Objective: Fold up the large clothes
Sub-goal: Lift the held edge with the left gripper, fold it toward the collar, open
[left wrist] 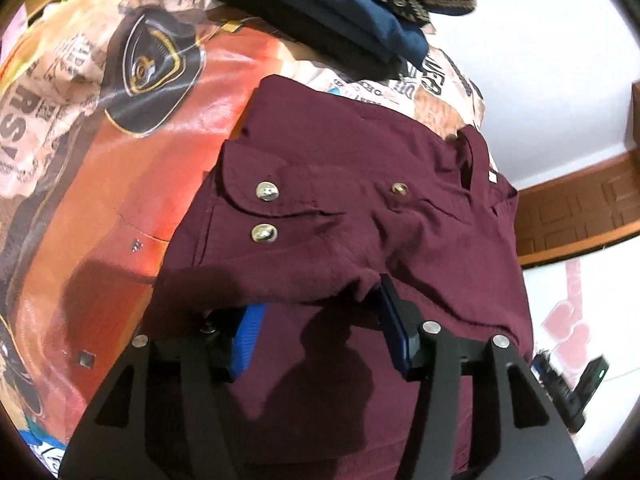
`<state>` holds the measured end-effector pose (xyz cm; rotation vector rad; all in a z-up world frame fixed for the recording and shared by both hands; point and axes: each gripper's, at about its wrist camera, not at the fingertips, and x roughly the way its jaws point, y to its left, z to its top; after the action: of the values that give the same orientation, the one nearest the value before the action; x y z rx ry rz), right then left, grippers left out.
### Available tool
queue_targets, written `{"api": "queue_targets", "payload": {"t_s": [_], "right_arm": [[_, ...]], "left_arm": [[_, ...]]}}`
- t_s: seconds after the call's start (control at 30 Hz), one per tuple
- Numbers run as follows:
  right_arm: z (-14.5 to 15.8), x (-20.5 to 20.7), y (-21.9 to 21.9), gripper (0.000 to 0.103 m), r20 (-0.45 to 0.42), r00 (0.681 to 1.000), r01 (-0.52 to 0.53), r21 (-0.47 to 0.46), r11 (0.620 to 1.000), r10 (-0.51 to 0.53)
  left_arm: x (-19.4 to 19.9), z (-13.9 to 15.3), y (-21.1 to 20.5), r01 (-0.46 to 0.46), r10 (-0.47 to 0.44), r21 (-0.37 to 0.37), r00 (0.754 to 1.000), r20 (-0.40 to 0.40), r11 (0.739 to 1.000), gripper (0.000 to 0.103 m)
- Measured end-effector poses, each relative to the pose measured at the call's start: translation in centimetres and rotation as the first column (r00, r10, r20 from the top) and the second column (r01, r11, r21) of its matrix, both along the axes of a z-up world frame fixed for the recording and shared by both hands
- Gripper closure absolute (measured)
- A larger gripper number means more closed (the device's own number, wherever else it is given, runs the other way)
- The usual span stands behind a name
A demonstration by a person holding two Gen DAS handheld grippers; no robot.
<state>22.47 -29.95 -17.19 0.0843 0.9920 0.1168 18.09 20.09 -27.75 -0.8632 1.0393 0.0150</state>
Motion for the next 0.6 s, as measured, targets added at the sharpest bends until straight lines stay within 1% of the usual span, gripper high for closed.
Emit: {"api": "queue_targets", "payload": {"t_s": [0.07, 0.17, 0.27, 0.3, 0.37, 0.4, 0.43, 0.47, 0.53, 0.57, 0.6], "right_arm": [[0.0, -0.9, -1.3, 0.045, -0.007, 0.999, 0.031, -0.016, 0.999, -0.031], [-0.1, -2.4, -3.2, 0.045, -0.026, 0.996, 0.083, -0.033, 0.996, -0.084], [-0.8, -3.2, -4.5, 0.045, -0.05, 0.99, 0.13, -0.027, 0.991, -0.131], [-1.1, -3.2, -4.7, 0.045, -0.06, 0.988, 0.142, -0.021, 0.99, -0.143], [-1.6, -3.1, -5.0, 0.045, -0.077, 0.984, 0.162, -0.002, 0.987, -0.161], [-1.8, -3.1, -5.1, 0.045, -0.081, 0.983, 0.168, 0.012, 0.986, -0.167], [-1.9, -2.9, -5.0, 0.045, -0.082, 0.982, 0.171, 0.021, 0.985, -0.169], [-1.9, -2.8, -4.8, 0.045, -0.081, 0.982, 0.171, 0.024, 0.985, -0.168], [-1.9, -2.5, -4.5, 0.045, -0.078, 0.984, 0.16, 0.027, 0.987, -0.158], [-1.8, -2.2, -4.2, 0.045, -0.074, 0.986, 0.15, 0.026, 0.988, -0.148], [-1.6, -2.0, -3.8, 0.045, -0.072, 0.988, 0.14, 0.025, 0.99, -0.138]], "left_arm": [[0.1, 0.0, 0.3, -0.012, 0.012, -0.014, 1.0, 0.001, 1.0, 0.049], [0.2, 0.3, 0.6, -0.029, 0.029, -0.014, 0.999, 0.013, 0.999, 0.049], [0.6, 0.7, 0.9, -0.038, 0.038, 0.01, 0.999, 0.03, 0.999, 0.049], [0.8, 1.0, 0.9, -0.038, 0.036, 0.033, 0.999, 0.032, 0.999, 0.049], [1.0, 1.6, 0.7, -0.038, 0.034, 0.082, 0.999, 0.041, 0.996, 0.054], [1.2, 2.3, 0.4, -0.03, 0.024, 0.121, 0.998, 0.054, 0.992, 0.06], [1.3, 2.9, 0.2, -0.022, 0.012, 0.155, 0.998, 0.066, 0.988, 0.069], [1.3, 3.6, -0.1, -0.013, -0.003, 0.195, 0.997, 0.081, 0.981, 0.072], [1.0, 5.6, -0.9, -0.01, -0.027, 0.309, 0.993, 0.115, 0.951, 0.079], [0.9, 6.1, -1.0, -0.011, -0.033, 0.344, 0.992, 0.123, 0.939, 0.079], [0.7, 6.9, -1.4, -0.014, -0.042, 0.398, 0.99, 0.133, 0.917, 0.079]]}}
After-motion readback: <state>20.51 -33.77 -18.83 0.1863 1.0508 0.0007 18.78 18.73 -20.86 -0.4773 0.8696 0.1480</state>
